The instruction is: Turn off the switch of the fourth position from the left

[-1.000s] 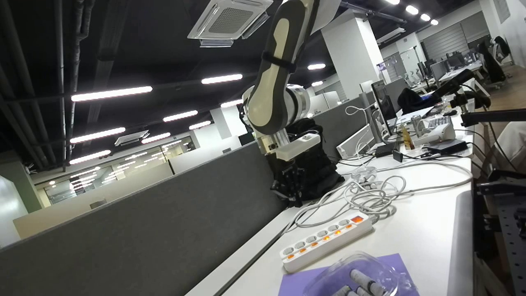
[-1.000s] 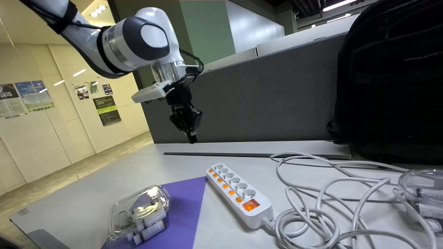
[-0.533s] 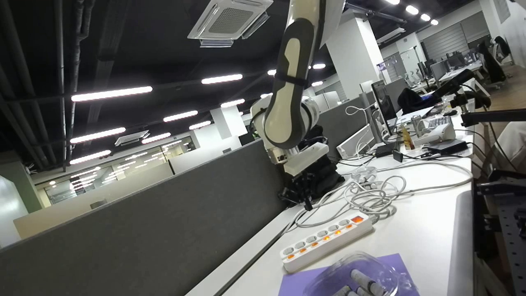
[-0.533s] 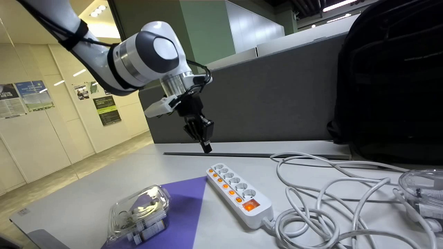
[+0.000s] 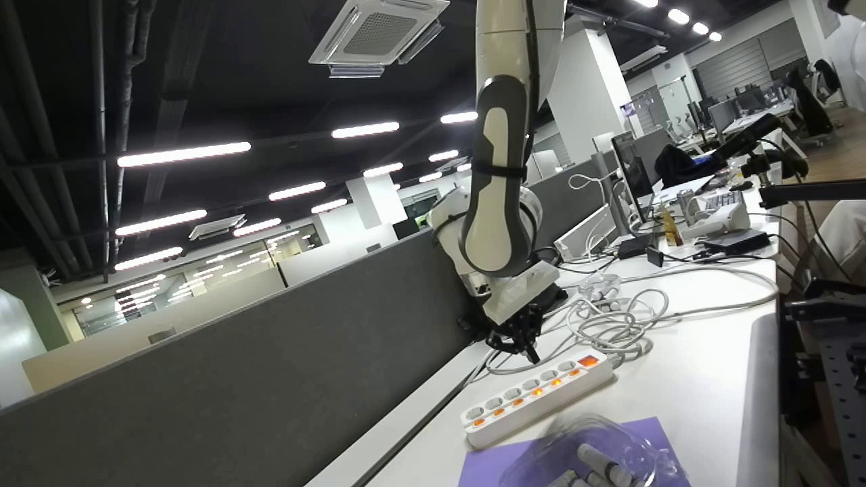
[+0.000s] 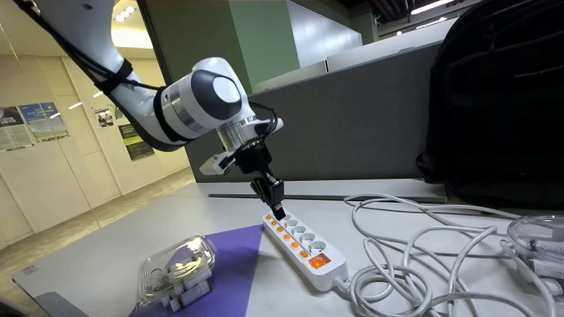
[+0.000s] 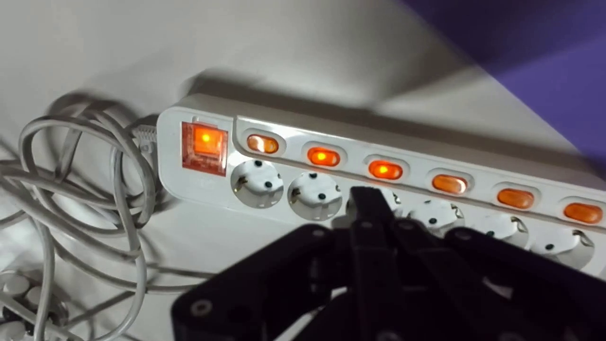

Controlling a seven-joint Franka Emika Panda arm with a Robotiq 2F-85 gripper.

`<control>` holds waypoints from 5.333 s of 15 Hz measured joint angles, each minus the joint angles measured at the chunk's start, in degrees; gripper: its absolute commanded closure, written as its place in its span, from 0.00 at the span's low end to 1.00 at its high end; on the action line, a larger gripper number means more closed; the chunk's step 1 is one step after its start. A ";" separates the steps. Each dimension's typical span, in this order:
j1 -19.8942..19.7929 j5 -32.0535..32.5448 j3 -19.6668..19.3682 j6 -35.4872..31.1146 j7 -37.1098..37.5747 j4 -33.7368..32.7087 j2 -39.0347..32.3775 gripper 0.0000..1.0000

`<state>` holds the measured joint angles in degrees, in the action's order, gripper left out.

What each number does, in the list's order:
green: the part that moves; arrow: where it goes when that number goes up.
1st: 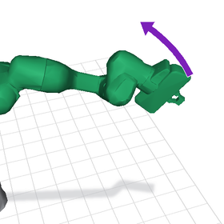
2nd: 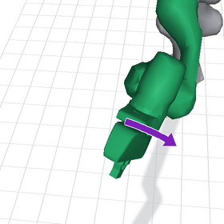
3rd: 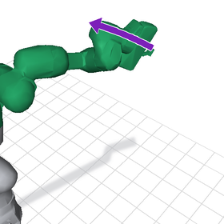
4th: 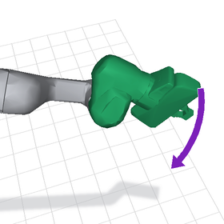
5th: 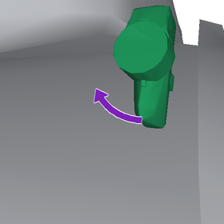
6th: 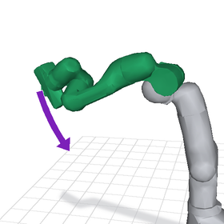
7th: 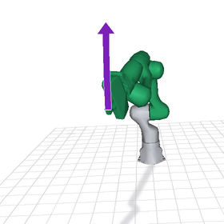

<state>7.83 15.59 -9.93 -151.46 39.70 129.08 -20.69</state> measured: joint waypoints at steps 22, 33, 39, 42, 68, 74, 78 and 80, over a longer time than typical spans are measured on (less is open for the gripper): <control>1.02 -12.48 -0.04 -0.66 1.36 -4.65 -7.21 1.00; 0.69 -17.95 -0.29 -0.50 1.88 -7.47 -10.77 1.00; 0.28 -20.49 -0.27 1.06 1.95 -8.52 -11.19 1.00; -0.41 -22.24 -0.04 3.04 1.94 -9.36 -11.40 1.00; -12.42 -40.71 7.05 7.27 -11.77 -9.81 -10.95 1.00; -12.41 -41.91 6.75 6.06 -11.24 -8.15 -10.11 1.00; -12.38 -42.30 5.90 6.15 -9.77 -6.80 -9.36 1.00; -12.46 -42.84 5.77 6.05 -9.89 -5.86 -8.84 1.00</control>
<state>-4.62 -27.25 -4.17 -145.41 29.80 123.22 -29.52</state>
